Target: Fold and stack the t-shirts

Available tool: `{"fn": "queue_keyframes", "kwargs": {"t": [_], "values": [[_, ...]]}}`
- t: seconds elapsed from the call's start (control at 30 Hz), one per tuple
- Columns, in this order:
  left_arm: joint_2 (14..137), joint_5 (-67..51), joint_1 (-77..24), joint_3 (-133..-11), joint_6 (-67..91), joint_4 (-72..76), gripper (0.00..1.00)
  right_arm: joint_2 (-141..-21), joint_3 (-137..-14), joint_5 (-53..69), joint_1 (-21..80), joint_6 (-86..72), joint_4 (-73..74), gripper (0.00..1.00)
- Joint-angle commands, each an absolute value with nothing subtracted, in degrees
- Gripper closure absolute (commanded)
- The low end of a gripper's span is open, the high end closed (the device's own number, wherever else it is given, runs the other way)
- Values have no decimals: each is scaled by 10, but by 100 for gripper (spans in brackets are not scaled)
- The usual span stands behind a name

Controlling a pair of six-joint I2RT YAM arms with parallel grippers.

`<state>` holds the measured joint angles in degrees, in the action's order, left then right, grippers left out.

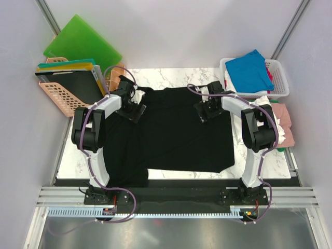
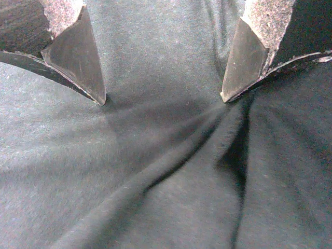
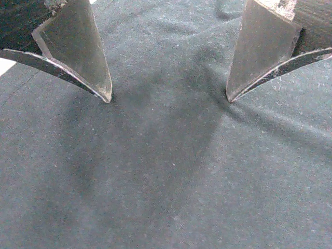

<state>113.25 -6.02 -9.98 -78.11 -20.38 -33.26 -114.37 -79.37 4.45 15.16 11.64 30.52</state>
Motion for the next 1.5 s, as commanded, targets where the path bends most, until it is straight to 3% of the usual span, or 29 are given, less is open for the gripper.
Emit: {"fn": "queue_keyframes", "kwargs": {"t": [0.0,0.4,1.0,1.47], "values": [[1178,-11,-89,-782,-190,-304,0,-1171,-777,12,122,127,294,2],[1201,-4,-52,-802,-207,-309,0,-1217,-804,4,82,143,290,2],[1319,-42,-39,-1070,-189,-404,0,-1296,-911,18,82,111,300,2],[1373,-52,-26,-1169,-192,-439,0,-1321,-972,18,83,98,323,2]]}}
